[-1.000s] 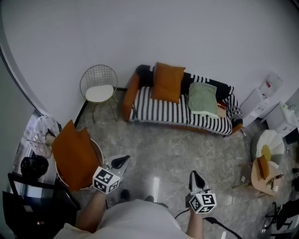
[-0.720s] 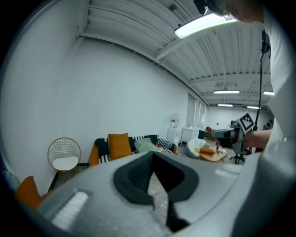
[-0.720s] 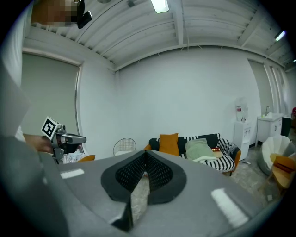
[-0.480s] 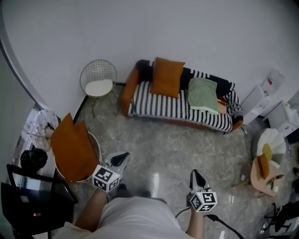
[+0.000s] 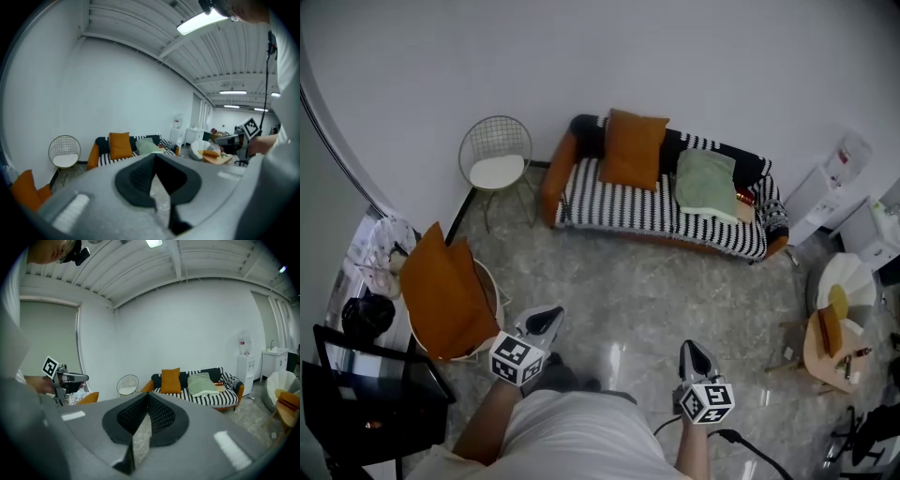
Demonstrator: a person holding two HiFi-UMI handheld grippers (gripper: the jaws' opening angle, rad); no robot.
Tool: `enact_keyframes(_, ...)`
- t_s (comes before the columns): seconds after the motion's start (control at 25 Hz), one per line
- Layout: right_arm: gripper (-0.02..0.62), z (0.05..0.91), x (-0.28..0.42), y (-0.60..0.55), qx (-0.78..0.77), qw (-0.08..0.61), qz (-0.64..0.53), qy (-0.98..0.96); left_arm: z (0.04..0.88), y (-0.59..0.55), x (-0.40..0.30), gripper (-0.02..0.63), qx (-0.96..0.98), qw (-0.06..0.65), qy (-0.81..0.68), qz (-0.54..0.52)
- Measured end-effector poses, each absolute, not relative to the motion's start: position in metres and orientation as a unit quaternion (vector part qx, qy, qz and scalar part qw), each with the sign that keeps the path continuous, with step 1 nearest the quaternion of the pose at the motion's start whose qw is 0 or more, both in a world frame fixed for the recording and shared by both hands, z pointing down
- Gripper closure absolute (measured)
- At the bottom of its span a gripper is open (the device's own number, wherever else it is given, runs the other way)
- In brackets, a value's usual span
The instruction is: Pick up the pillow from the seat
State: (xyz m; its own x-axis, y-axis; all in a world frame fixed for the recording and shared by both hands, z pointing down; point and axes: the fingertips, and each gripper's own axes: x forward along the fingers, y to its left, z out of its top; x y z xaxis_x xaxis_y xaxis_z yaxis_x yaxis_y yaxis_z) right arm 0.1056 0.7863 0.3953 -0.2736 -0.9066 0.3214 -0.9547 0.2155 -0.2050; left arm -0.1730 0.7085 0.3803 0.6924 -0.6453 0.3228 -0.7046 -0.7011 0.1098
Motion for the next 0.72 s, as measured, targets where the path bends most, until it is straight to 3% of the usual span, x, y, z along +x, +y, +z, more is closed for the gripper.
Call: enact_keyframes(0.72,0.591,0.404,0.116,0.722,0.607,0.084,0.195,-0.766,0.387,0.635,-0.161,0.607,0.916,0.123,-0.356,0.136)
